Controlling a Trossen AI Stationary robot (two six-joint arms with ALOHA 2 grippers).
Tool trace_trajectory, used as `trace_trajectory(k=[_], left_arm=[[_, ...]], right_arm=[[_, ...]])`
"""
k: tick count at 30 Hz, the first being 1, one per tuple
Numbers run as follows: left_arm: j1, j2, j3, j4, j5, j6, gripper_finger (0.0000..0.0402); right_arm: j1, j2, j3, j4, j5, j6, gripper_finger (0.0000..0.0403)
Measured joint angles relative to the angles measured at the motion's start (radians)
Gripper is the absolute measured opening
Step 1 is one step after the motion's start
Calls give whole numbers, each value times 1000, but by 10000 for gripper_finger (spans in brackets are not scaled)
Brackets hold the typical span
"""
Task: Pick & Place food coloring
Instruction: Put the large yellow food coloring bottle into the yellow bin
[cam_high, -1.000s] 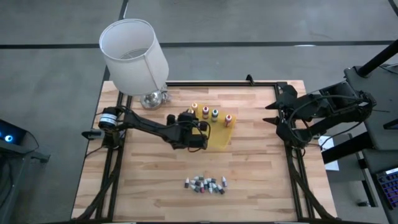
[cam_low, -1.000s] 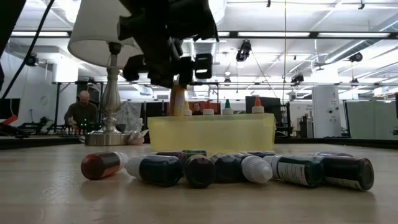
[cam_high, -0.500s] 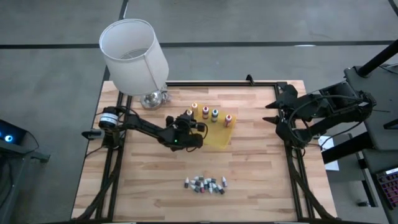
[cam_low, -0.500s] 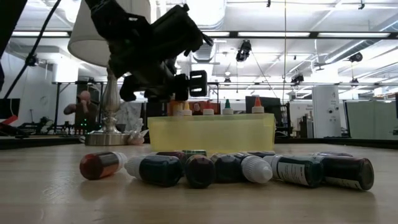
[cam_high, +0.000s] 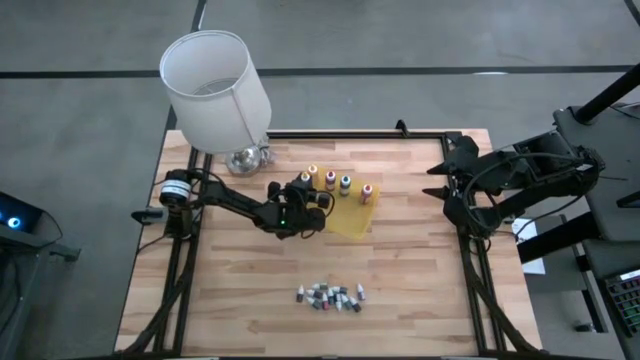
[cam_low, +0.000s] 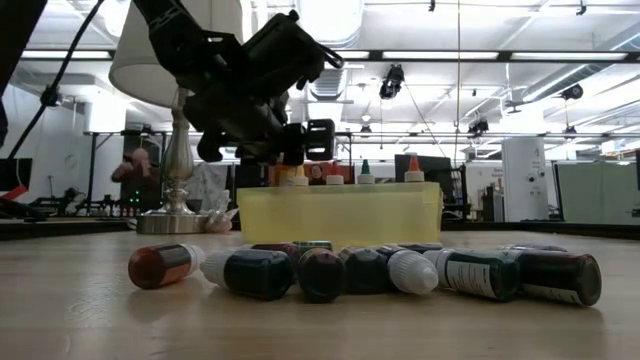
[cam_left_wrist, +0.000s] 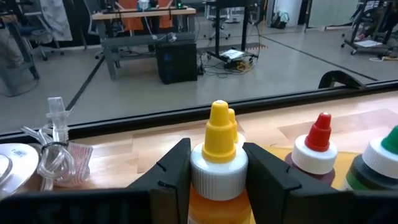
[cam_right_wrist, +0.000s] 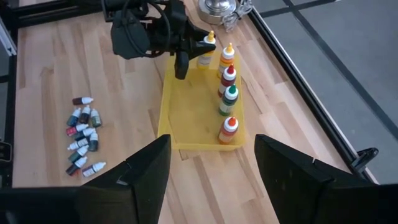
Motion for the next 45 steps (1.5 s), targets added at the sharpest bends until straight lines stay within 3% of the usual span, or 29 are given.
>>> trace_trajectory(k=[15, 29, 45], left_arm=[[-1, 0, -2, 70, 18, 5, 97], [-39, 0, 1, 178, -86, 160, 97], [-49, 68, -1, 232, -89, 151, 97]], right_arm=[[0, 0, 0, 0, -1, 0, 224], [0, 0, 0, -1, -2, 0, 224], [0, 0, 0, -1, -1, -8, 224]])
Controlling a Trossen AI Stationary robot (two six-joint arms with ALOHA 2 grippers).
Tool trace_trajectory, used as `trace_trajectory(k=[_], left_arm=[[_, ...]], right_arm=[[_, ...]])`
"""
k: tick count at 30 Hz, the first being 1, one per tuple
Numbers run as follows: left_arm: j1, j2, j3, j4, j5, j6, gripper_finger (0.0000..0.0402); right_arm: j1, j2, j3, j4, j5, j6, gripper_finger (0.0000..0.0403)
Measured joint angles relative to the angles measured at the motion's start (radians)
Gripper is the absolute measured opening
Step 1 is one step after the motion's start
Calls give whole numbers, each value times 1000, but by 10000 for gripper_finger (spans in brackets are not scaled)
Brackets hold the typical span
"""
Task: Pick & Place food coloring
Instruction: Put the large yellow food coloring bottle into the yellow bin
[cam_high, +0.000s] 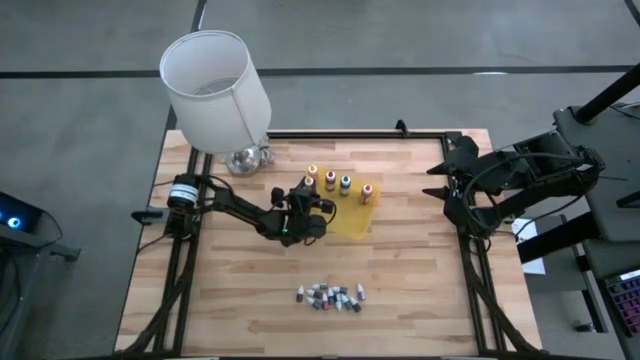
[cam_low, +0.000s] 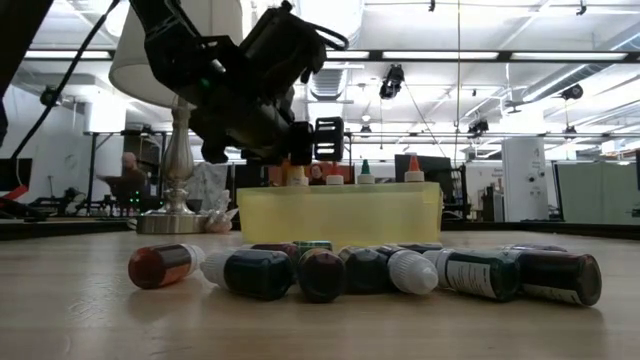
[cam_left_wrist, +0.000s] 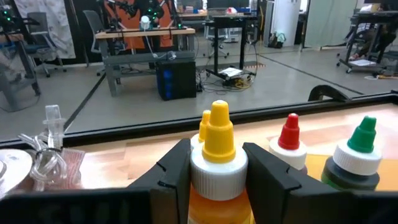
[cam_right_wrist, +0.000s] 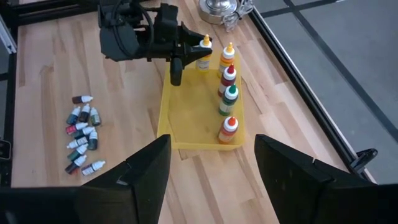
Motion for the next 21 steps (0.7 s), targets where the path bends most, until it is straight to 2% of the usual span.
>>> trace_trajectory(k=[12, 19, 21], left_arm=[[35, 0, -1, 0, 80, 2, 97], [41, 0, 25, 4, 90, 33, 97], [48, 0, 31, 6, 126, 36, 97]], right_arm=[[0, 0, 0, 0, 0, -5, 224], [0, 0, 0, 0, 0, -8, 224], [0, 0, 0, 0, 0, -9, 224]])
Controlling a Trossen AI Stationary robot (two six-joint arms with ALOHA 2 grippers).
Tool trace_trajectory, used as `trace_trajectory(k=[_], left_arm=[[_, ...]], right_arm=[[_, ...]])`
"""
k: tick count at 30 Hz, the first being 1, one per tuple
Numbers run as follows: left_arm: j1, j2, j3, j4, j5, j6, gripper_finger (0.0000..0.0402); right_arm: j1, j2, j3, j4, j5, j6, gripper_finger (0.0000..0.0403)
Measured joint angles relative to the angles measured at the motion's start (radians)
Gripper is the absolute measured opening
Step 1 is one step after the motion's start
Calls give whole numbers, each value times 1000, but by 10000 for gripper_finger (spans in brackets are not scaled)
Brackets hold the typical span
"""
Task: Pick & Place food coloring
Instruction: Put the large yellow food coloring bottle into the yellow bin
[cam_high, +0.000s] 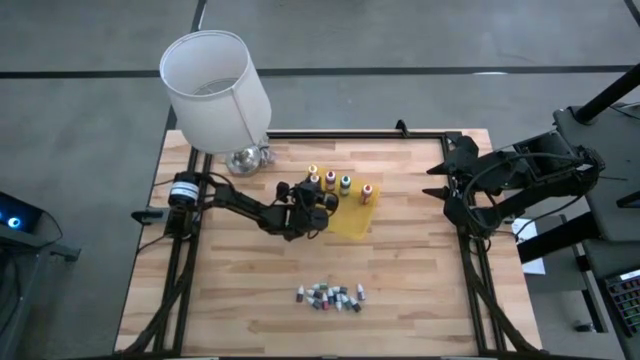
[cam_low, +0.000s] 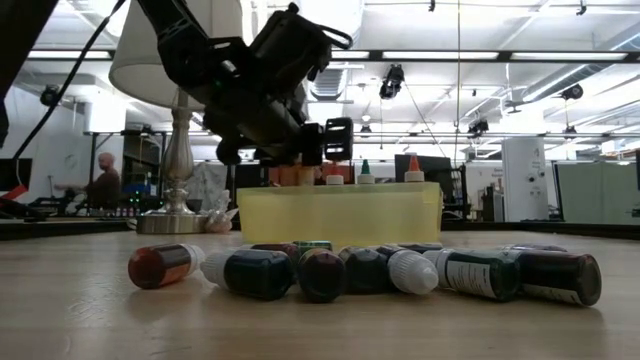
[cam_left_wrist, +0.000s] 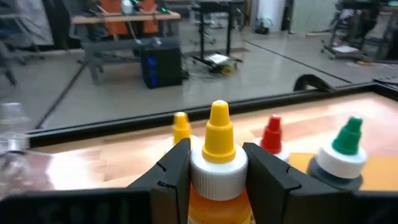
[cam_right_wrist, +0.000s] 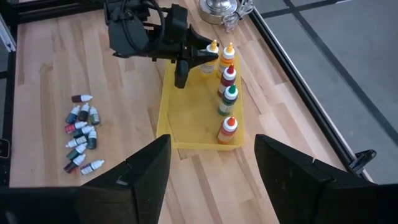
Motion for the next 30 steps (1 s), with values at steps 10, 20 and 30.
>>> trace_trajectory(k=[10, 20, 30], left_arm=[[9, 0, 0, -16, 20, 42, 97], [17, 0, 0, -17, 24, 45, 97], [22, 0, -1, -17, 37, 49, 122]], right_arm=[[0, 0, 0, 0, 0, -2, 224], [0, 0, 0, 0, 0, 5, 224], [0, 0, 0, 0, 0, 10, 224]])
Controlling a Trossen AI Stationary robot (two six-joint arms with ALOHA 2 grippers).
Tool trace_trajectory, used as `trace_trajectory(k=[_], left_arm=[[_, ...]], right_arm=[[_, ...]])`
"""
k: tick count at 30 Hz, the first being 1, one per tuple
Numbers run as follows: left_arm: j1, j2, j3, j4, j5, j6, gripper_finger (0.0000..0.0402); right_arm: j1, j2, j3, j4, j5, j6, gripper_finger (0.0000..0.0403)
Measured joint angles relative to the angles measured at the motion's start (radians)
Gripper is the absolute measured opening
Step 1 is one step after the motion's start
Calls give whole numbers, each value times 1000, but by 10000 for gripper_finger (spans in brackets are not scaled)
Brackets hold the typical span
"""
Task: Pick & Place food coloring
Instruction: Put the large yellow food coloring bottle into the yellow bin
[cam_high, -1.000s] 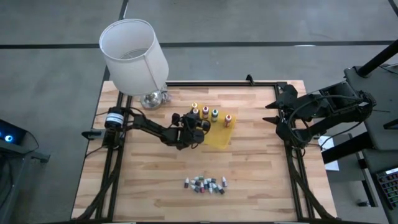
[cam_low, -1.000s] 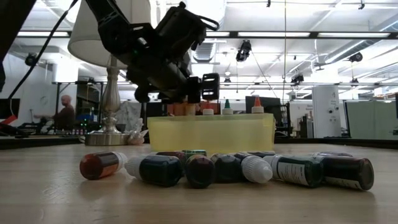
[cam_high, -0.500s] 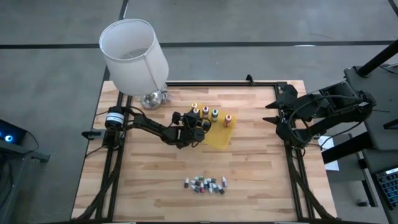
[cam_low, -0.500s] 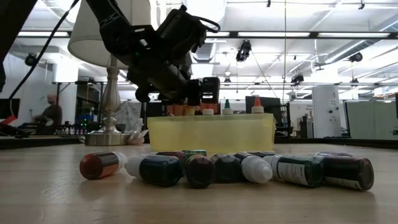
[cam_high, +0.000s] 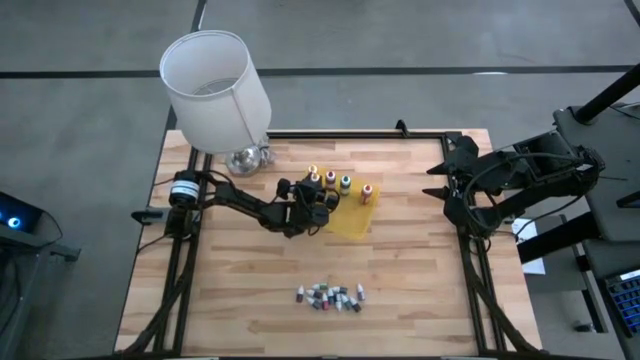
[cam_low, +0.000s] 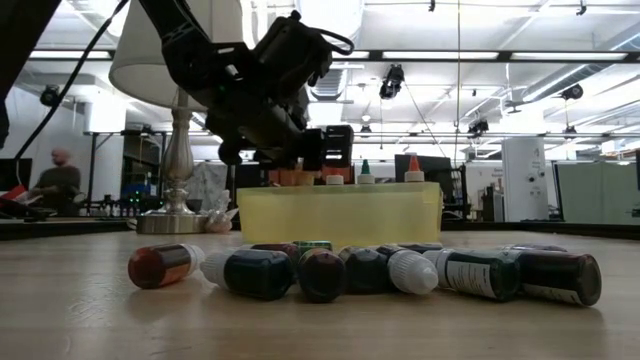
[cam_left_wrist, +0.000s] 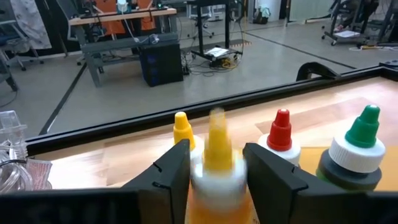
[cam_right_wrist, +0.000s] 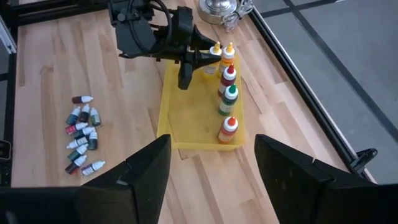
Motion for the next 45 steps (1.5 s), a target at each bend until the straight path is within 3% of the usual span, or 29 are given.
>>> trace_trajectory(k=[19, 27, 45], left_arm=[[1, 0, 0, 0, 9, 5, 127], [7, -1, 39, 1, 10, 105, 128], [35, -1, 38, 4, 10, 93, 128]], right_arm=[[0, 0, 0, 0, 0, 0, 224], [0, 0, 0, 0, 0, 0, 224], [0, 0, 0, -1, -1, 0, 224]])
